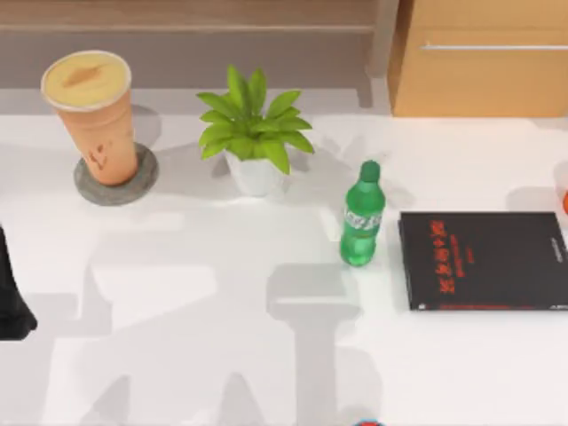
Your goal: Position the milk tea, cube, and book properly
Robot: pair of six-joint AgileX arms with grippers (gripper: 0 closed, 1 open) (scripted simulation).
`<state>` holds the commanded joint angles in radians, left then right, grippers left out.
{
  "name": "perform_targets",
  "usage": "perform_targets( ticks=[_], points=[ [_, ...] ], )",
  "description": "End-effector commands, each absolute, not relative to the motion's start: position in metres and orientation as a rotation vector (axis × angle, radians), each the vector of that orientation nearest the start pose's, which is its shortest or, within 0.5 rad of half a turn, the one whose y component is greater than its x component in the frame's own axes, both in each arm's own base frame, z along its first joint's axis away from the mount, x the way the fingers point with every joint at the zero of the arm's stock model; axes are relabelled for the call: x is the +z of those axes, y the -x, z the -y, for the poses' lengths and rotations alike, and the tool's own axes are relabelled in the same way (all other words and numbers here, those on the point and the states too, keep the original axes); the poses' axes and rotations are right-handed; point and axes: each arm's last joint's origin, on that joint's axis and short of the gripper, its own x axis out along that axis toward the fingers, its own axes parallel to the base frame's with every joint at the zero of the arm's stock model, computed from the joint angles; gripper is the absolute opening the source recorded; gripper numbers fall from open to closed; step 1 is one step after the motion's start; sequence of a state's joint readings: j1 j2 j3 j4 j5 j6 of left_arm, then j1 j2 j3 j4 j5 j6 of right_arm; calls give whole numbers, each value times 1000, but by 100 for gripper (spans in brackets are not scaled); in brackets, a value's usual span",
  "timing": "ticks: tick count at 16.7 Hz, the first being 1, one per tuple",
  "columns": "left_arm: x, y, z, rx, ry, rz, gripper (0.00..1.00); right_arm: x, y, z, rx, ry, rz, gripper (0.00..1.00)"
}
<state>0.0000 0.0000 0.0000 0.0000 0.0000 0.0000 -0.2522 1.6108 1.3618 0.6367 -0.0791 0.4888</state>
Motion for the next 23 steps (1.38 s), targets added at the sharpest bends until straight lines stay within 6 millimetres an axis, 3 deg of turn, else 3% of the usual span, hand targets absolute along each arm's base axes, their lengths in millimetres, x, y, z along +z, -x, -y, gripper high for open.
perform_targets(
  ticks=[3,7,10,13,18,21,23],
  points=[
    [160,-106,1,0,0,0,100,408,-341,38,27,-657,470,0],
    [160,-106,1,0,0,0,100,377,-313,-23,123,-1035,391,0],
    [160,-106,1,0,0,0,100,322,-299,-64,112,-1286,222,0],
    [160,-106,1,0,0,0,100,248,-280,-95,-2,-1457,9,0],
    [160,-106,1,0,0,0,100,136,-226,-115,-279,-1551,-275,0],
    [160,-106,1,0,0,0,100,99,-198,-114,-396,-1543,-363,0],
    [160,-106,1,0,0,0,100,89,-188,-113,-431,-1535,-389,0]
  ],
)
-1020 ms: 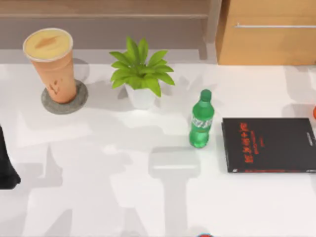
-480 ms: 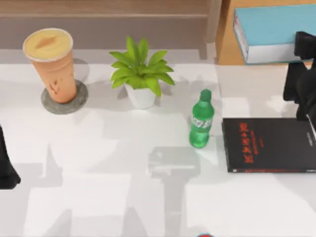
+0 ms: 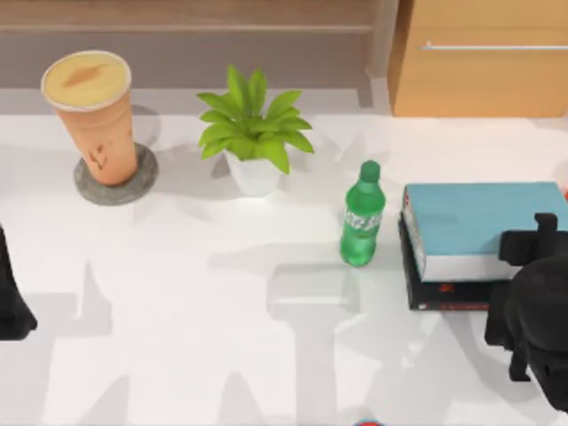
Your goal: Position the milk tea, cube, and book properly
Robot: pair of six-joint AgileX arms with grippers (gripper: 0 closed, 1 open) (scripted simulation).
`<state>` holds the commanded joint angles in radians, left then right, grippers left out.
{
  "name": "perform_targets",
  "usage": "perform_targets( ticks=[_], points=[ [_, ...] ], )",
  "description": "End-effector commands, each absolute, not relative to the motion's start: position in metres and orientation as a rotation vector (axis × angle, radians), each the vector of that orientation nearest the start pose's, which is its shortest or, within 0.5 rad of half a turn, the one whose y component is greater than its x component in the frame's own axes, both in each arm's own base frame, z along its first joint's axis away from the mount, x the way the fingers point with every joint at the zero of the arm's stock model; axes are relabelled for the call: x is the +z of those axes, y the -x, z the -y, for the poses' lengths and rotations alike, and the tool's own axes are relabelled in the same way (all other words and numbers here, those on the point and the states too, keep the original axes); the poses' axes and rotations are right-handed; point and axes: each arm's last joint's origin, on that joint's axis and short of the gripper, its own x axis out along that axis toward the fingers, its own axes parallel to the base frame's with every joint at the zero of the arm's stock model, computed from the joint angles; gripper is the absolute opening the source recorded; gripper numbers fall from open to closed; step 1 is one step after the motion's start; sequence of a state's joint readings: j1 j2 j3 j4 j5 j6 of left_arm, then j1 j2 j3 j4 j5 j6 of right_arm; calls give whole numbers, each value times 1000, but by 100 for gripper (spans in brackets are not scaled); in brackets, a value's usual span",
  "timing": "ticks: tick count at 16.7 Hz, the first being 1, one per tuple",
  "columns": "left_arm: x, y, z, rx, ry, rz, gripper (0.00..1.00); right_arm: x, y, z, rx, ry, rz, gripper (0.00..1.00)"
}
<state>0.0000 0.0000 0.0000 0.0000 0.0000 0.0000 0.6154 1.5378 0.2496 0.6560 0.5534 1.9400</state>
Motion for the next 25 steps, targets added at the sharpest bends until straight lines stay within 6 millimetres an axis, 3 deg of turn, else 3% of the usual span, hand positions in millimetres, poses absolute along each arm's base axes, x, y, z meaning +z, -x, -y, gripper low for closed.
perform_targets(
  ticks=[13,25],
  points=[
    [160,-106,1,0,0,0,100,86,-192,-113,-433,-1534,-390,0],
    [160,-106,1,0,0,0,100,86,-192,-113,-433,-1534,-390,90]
  ],
)
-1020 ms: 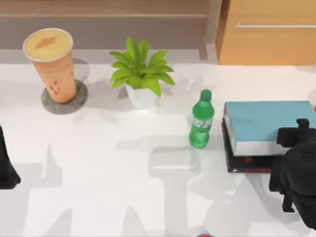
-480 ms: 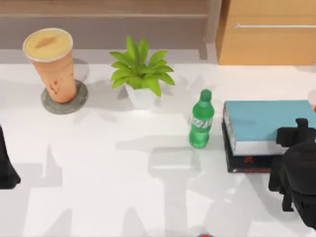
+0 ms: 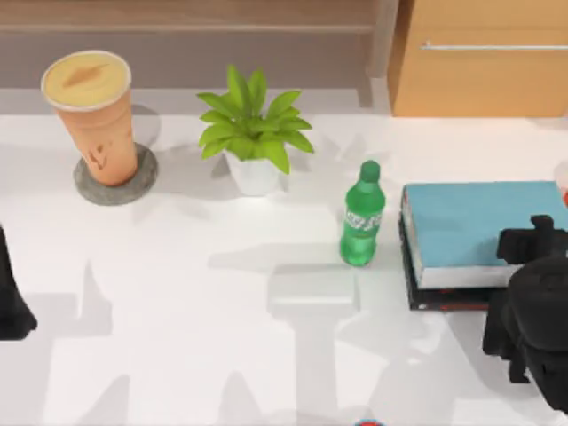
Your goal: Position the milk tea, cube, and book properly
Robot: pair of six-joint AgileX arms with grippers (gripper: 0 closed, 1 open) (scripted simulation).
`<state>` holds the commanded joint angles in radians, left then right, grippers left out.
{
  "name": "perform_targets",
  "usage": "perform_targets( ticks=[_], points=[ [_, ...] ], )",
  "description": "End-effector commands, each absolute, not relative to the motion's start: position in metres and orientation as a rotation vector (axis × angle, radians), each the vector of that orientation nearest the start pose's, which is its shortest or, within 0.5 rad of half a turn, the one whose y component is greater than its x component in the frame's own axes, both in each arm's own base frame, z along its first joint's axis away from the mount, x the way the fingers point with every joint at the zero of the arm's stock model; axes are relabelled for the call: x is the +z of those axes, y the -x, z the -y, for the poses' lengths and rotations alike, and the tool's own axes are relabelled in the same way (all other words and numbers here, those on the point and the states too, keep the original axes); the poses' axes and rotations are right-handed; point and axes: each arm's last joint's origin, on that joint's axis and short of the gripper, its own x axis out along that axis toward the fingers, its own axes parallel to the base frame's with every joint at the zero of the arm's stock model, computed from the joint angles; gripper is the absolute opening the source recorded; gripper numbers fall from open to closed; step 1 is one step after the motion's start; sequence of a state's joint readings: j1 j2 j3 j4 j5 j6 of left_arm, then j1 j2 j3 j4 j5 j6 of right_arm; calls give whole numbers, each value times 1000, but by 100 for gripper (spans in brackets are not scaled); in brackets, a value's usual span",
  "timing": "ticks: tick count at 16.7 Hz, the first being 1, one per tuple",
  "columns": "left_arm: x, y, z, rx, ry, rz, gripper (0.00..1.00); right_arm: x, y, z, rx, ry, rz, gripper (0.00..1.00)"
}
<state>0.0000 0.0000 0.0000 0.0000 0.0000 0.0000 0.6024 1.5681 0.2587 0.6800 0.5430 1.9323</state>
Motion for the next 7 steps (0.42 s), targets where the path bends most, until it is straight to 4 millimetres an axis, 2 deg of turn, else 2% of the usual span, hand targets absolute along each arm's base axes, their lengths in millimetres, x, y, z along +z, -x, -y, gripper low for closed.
perform_targets(
  ticks=[1,2,7],
  points=[
    [160,-106,1,0,0,0,100,86,-192,-113,-433,-1534,-390,98],
    [160,-106,1,0,0,0,100,86,-192,-113,-433,-1534,-390,100],
    [160,-106,1,0,0,0,100,86,-192,-113,-433,-1534,-390,100]
  ],
)
